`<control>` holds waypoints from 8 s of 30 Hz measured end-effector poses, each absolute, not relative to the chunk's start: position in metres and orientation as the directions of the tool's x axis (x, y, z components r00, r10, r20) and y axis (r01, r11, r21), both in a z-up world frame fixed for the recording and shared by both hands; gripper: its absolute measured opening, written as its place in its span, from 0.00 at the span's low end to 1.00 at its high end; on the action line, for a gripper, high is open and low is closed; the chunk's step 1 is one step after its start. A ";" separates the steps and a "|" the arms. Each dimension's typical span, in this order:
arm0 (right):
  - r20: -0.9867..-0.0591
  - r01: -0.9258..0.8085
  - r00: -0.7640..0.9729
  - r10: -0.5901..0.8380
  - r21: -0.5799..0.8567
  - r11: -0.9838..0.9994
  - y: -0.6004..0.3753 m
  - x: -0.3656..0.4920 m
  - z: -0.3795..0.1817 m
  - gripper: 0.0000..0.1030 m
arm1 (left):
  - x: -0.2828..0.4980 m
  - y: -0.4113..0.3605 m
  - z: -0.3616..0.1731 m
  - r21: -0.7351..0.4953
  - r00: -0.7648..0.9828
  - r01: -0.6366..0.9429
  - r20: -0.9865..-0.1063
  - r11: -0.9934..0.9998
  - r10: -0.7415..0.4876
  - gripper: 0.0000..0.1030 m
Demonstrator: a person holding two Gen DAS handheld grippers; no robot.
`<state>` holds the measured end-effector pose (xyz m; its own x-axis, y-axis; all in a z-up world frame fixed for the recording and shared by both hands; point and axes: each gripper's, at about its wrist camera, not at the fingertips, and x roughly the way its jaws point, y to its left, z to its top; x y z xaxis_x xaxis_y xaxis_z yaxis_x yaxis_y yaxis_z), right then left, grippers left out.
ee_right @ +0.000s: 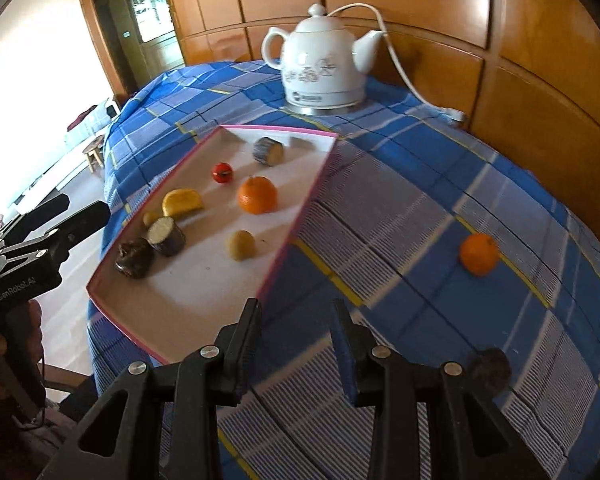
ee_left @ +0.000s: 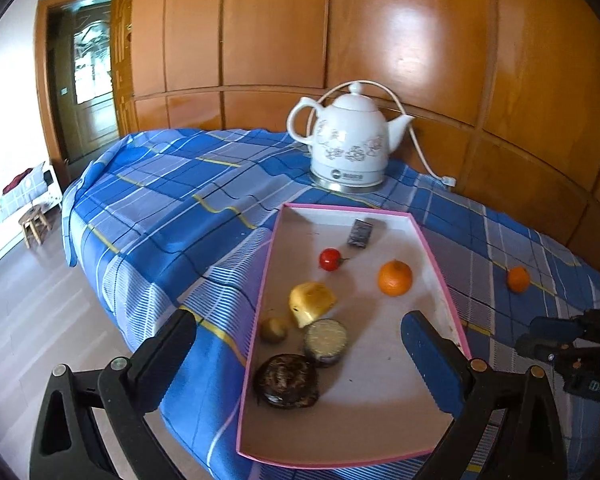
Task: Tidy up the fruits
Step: 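Carry the log piece with the right tool into the tray and release it, then move the right tool to the dark round fruit and grasp it, then grasp the last mandarin with the left tool while the right tool holds the dark fruit, then carry the mandarin with the left tool into the tray and release it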
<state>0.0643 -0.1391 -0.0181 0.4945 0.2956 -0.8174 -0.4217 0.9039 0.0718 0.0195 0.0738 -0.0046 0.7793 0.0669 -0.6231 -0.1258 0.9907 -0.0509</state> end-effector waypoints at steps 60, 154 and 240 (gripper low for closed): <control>-0.890 0.002 0.438 0.125 0.140 0.990 -0.336 0.091 -0.049 0.35 | 0.025 -0.028 -0.014 0.097 0.742 0.123 -0.670 0.988 -0.027 1.00; -0.931 -0.158 0.363 0.036 -0.024 0.987 -0.294 0.095 -0.074 0.48 | 0.156 -0.185 -0.066 -0.144 0.454 0.444 -0.815 0.884 -0.361 0.39; -0.908 -0.190 0.417 -0.039 -0.129 0.973 -0.285 0.087 -0.075 0.48 | 0.124 0.053 -0.038 -0.244 0.620 -0.066 -0.770 0.968 -0.152 0.50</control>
<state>0.0867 -0.2854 -0.0754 0.4170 -0.0385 -0.9081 -0.1900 0.9733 -0.1286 0.1244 0.0529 -0.0382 0.6197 -0.1518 -0.7701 -0.0659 0.9676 -0.2437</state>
